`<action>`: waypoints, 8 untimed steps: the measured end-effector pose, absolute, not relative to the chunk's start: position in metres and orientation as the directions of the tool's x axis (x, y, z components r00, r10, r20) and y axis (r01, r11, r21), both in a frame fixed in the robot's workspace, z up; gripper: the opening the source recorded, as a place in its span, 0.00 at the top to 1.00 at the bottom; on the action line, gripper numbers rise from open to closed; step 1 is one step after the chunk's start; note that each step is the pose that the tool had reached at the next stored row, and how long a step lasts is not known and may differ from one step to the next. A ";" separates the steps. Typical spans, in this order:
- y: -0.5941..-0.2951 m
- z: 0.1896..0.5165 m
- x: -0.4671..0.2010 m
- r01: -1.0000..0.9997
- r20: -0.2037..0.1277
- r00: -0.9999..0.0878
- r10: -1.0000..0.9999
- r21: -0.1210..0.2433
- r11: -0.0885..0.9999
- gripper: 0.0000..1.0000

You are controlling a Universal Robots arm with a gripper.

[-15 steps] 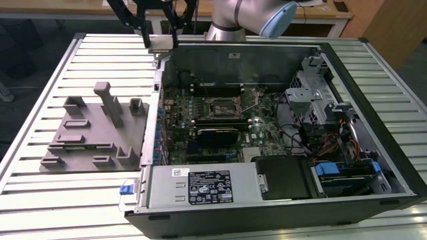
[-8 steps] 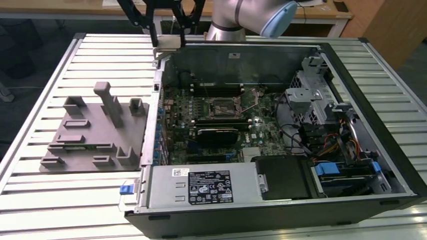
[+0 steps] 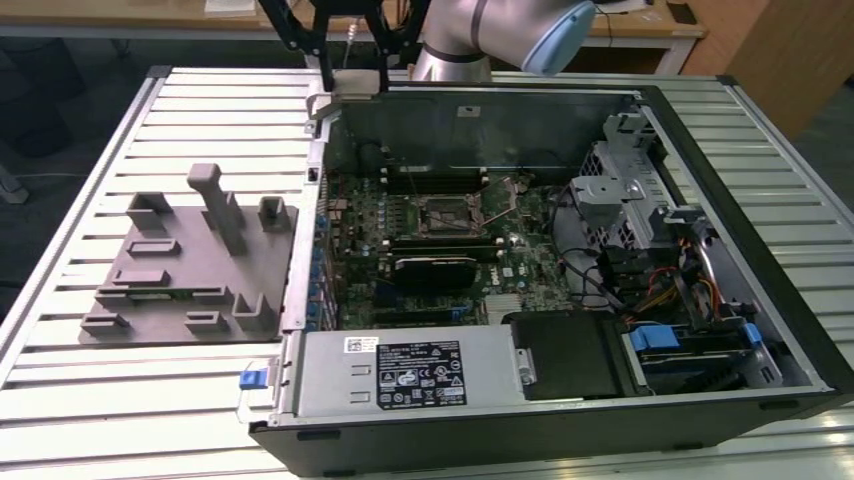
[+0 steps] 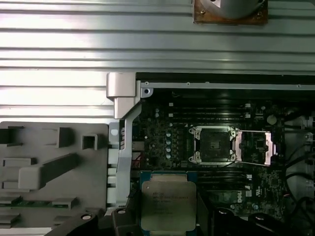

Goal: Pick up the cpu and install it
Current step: 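Pick up the cpu and move it towards the insertion slot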

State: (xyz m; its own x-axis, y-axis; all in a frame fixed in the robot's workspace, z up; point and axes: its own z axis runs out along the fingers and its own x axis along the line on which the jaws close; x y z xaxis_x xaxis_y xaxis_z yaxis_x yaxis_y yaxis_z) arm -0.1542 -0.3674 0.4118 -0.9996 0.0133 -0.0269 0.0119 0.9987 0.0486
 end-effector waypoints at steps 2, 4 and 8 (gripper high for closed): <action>-0.366 0.412 -0.150 0.012 -0.027 -1.000 0.013 0.049 0.999 0.46; -0.365 0.412 -0.146 0.012 -0.027 -1.000 0.013 0.049 0.999 0.46; -0.363 0.412 -0.140 0.012 -0.027 -1.000 0.013 0.049 0.999 0.46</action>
